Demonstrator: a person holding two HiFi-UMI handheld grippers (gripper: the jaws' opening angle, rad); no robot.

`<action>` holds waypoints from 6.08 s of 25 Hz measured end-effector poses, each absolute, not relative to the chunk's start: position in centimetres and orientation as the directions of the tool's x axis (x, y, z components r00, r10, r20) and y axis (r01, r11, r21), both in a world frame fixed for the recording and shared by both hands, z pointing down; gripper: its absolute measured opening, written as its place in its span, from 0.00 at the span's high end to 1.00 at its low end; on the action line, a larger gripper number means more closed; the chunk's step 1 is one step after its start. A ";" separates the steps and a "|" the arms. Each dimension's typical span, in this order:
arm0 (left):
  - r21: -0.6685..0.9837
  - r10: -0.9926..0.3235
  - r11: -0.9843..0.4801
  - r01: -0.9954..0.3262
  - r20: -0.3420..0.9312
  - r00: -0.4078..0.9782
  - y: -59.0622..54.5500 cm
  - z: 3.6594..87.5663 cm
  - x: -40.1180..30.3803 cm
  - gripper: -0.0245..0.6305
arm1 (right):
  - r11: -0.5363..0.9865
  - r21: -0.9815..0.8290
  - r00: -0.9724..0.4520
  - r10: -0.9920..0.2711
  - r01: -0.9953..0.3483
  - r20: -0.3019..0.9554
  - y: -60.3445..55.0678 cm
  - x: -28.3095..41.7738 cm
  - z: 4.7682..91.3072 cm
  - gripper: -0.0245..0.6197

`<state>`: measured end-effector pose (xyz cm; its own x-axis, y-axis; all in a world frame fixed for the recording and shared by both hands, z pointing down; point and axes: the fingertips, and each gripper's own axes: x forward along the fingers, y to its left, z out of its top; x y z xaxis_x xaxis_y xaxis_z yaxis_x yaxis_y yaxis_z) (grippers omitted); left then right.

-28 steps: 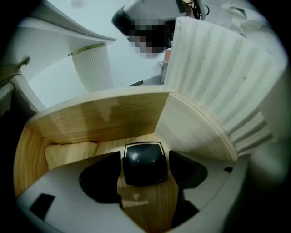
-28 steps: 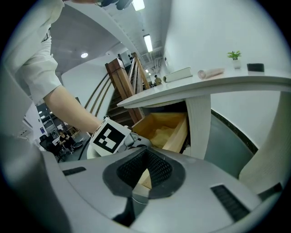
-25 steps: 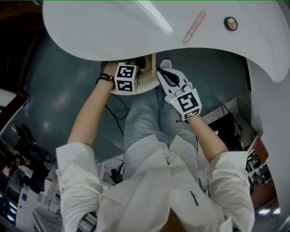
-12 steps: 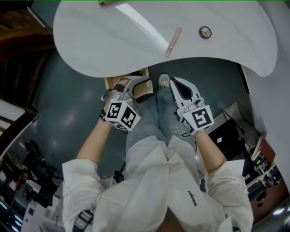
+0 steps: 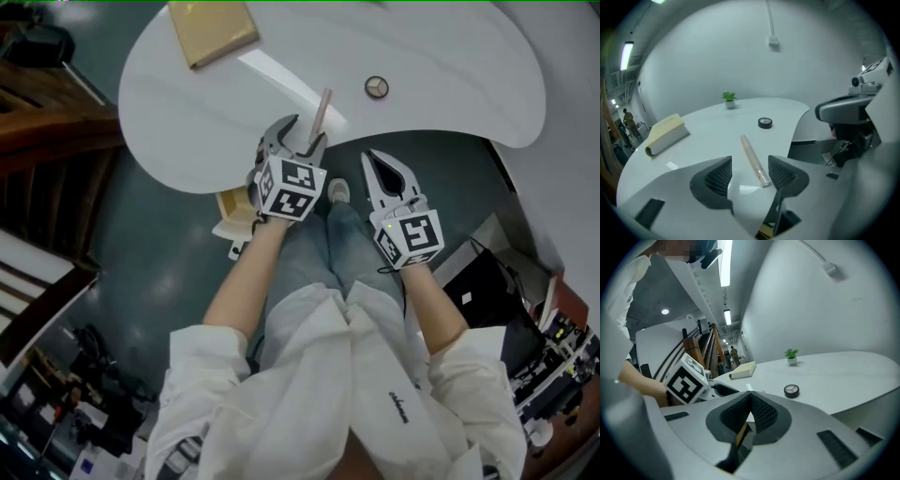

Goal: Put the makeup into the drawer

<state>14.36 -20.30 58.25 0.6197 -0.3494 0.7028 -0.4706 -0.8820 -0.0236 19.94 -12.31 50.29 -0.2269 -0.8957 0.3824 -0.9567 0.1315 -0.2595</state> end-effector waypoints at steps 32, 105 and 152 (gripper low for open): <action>0.143 -0.410 -0.768 -0.624 0.638 0.652 -18.6 54.9 14.7 0.84 | 0.269 -0.329 -0.386 -0.844 -0.905 0.372 -12.2 21.1 49.8 0.94; 0.005 0.150 -0.910 0.415 0.936 0.318 -6.9 75.1 -5.1 0.74 | 0.477 -0.295 -0.556 -0.631 -0.828 0.540 -9.0 3.4 62.4 0.94; 0.025 -0.824 -0.530 -0.848 -0.254 0.507 -15.8 15.0 -18.2 0.92 | -0.067 -0.096 0.077 -0.991 -0.993 -0.108 -4.9 27.1 18.2 0.94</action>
